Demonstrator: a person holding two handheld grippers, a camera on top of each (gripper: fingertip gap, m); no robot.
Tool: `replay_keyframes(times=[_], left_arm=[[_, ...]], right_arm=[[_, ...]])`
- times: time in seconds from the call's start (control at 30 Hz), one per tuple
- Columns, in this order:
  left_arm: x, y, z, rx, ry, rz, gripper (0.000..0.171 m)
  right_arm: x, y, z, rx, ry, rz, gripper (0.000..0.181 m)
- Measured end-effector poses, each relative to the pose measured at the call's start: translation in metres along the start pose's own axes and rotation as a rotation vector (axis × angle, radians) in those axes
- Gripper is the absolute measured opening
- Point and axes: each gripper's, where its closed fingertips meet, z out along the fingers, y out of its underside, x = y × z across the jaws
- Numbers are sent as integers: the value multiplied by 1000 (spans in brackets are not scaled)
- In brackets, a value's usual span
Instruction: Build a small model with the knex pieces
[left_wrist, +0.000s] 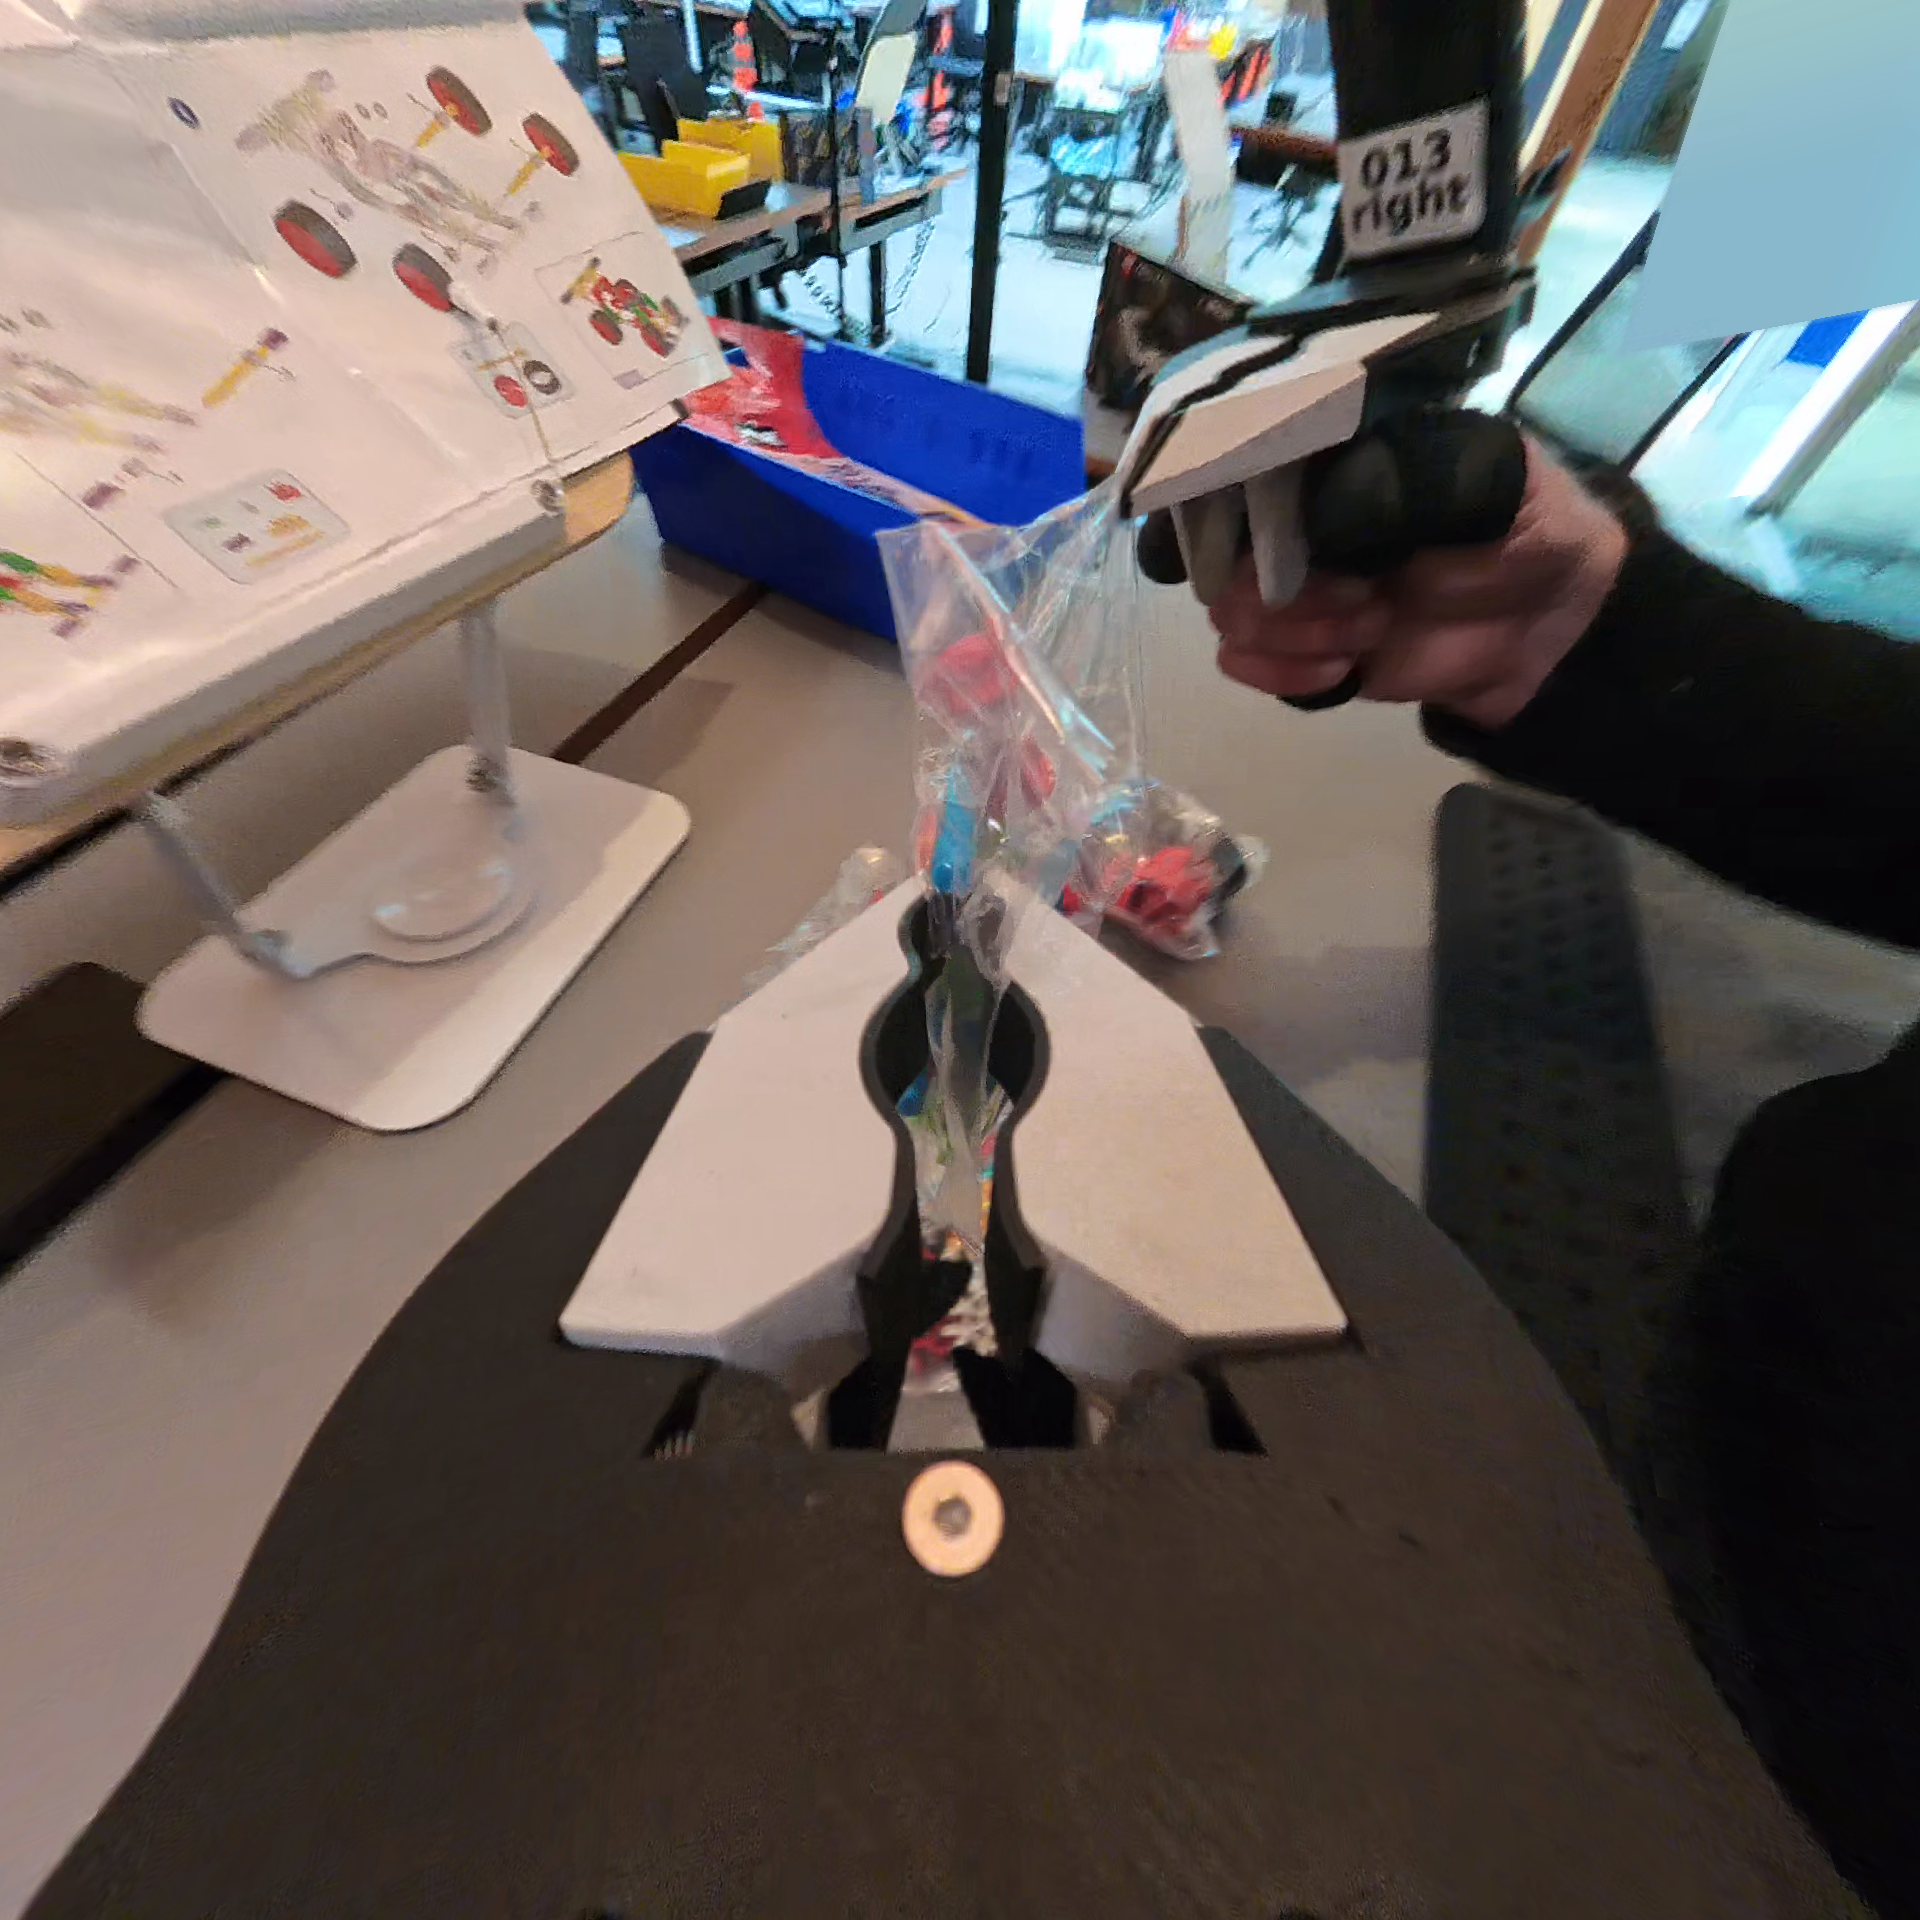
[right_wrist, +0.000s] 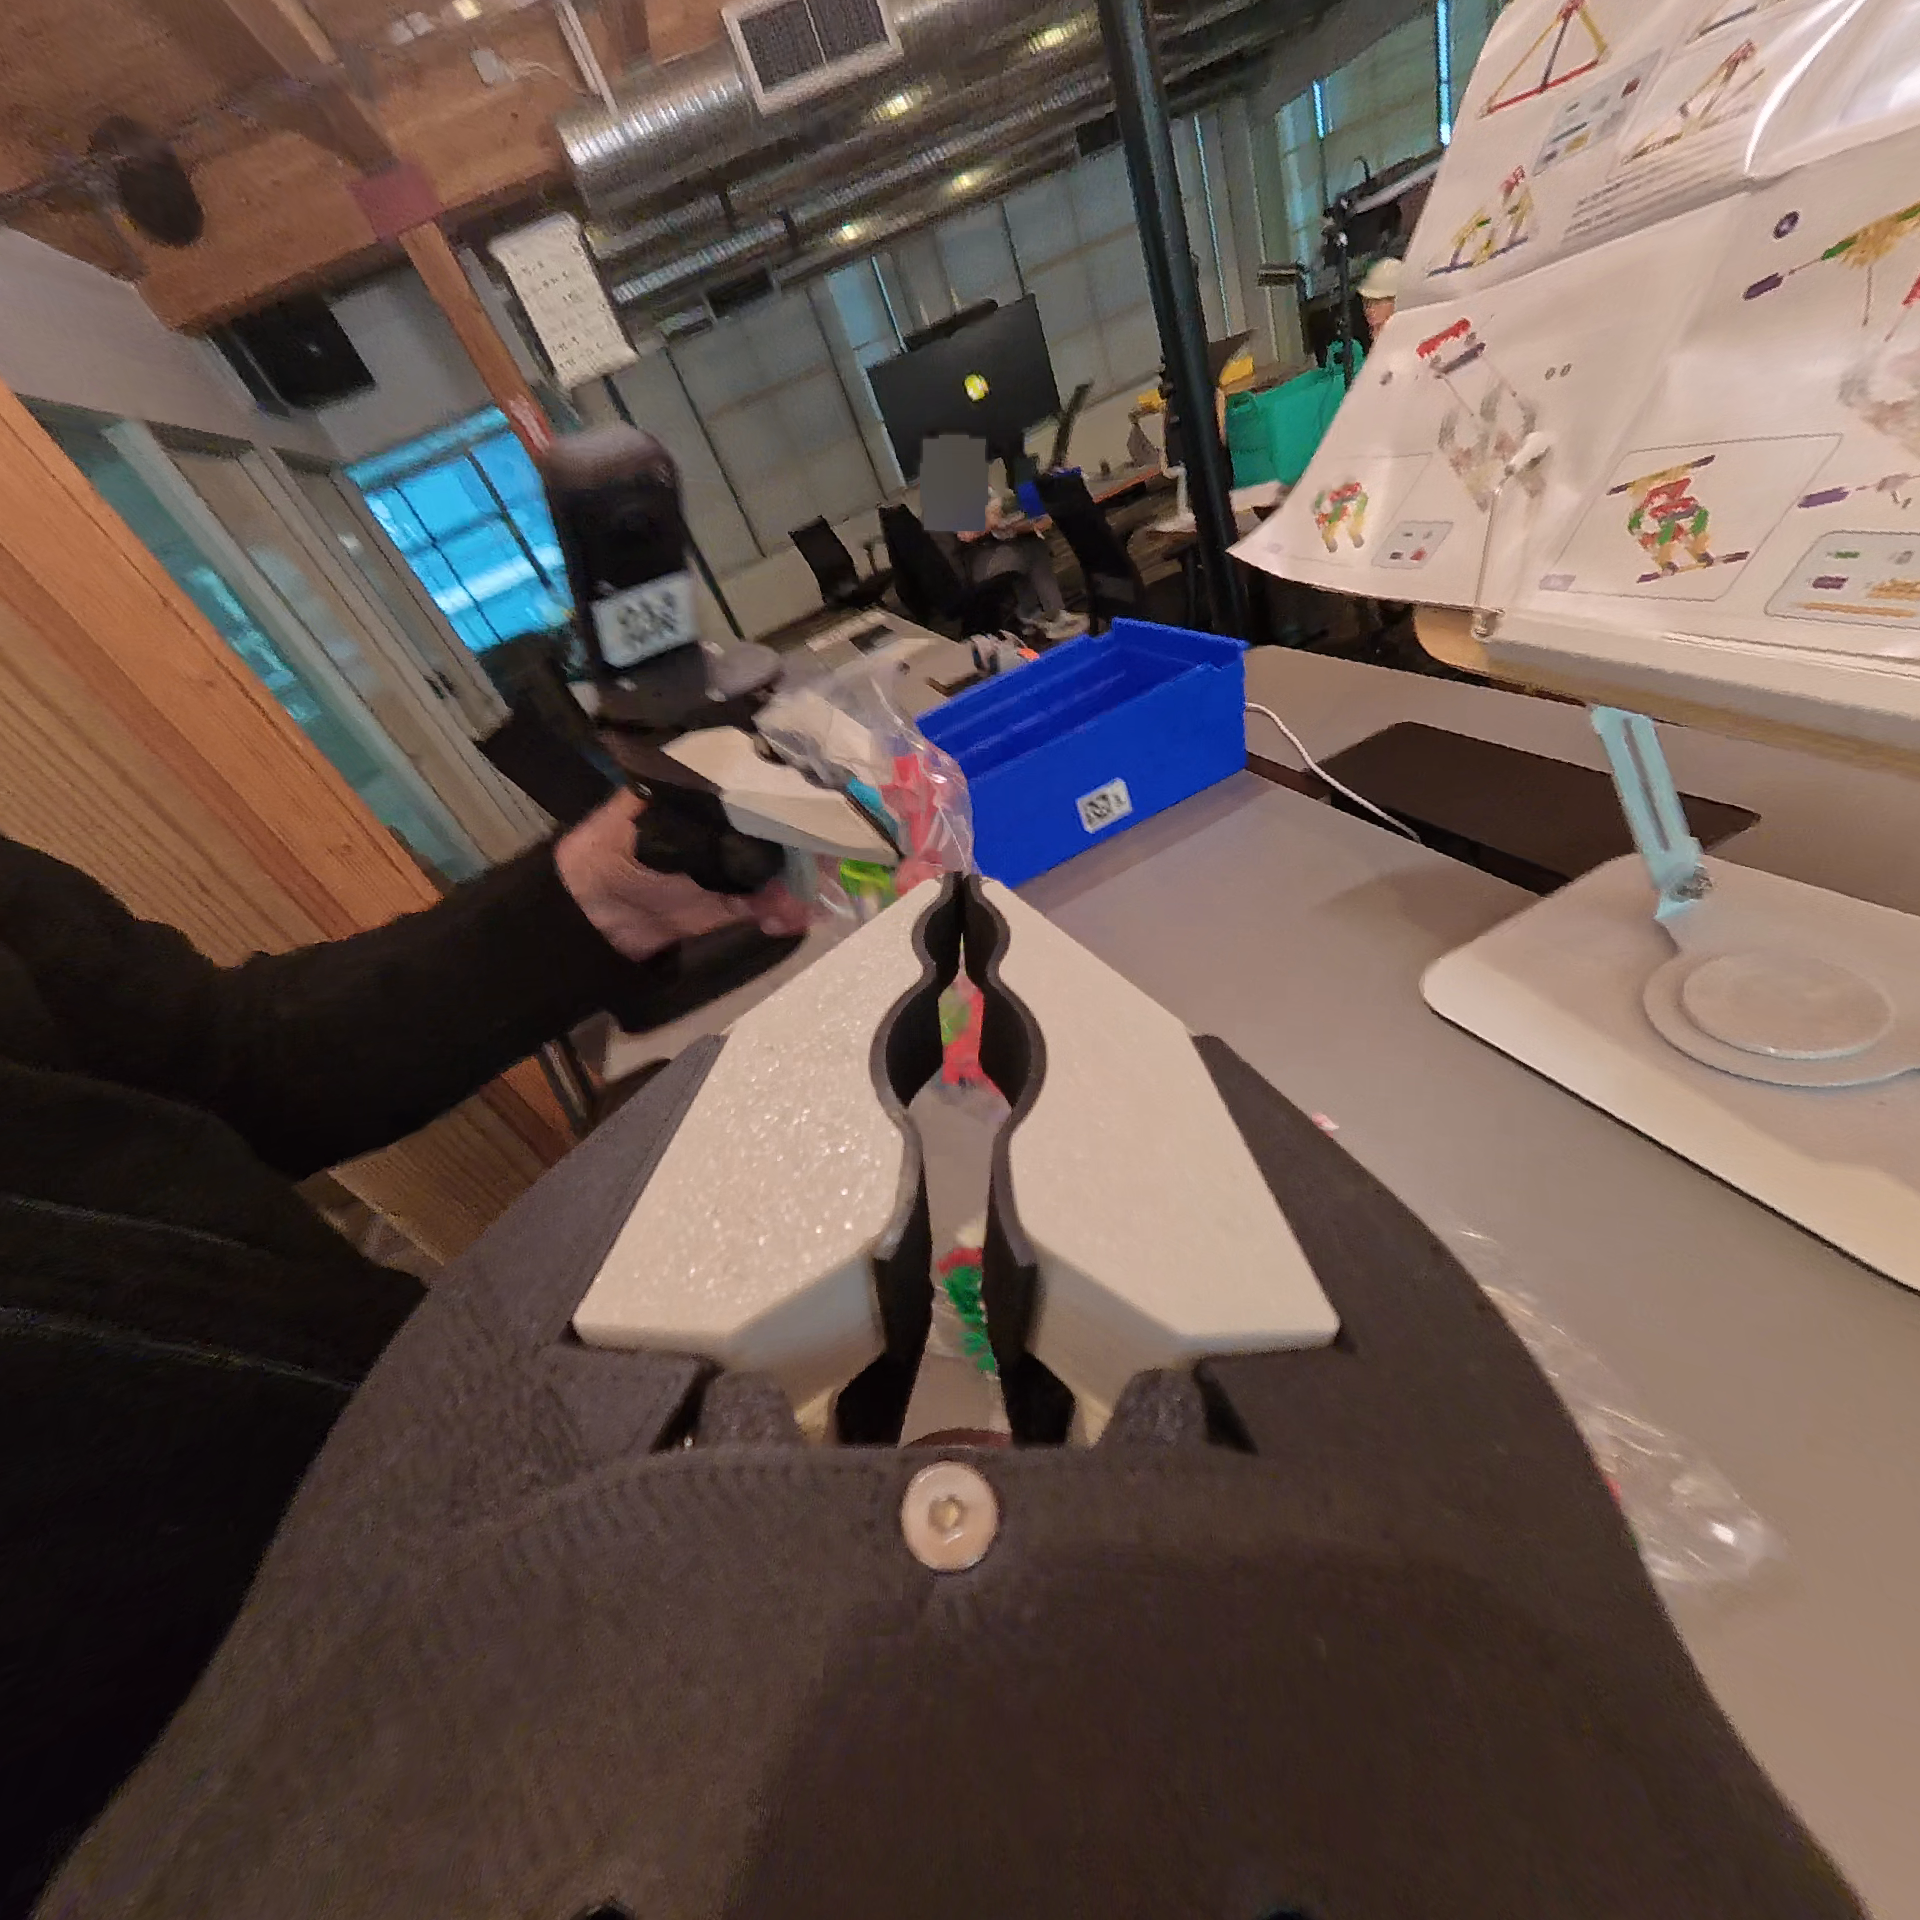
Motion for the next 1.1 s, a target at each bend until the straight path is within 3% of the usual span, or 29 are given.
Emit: replay_keyframes(times=[0.13,0.2,0.47,0.53,0.67,0.77,1.1], left_arm=[[-15,3,-1,-166,-217,280,0],[-19,7,-3,-216,-271,346,0],[-23,19,-22,-229,-327,351,0],[-20,19,-27,-191,-300,294,0],[-13,12,-42,0,-141,4,0],[-11,2,-54,131,-64,-152,0],[3,5,-63,300,72,-398,0]], right_arm=[[17,11,9,-57,78,-62,0],[19,13,14,-65,89,-63,0],[13,17,34,-123,94,-101,0],[8,13,38,-106,86,-104,0],[-11,-6,49,19,27,-21,0],[-19,0,56,23,5,11,24],[-50,27,81,-76,-87,-3,22]])
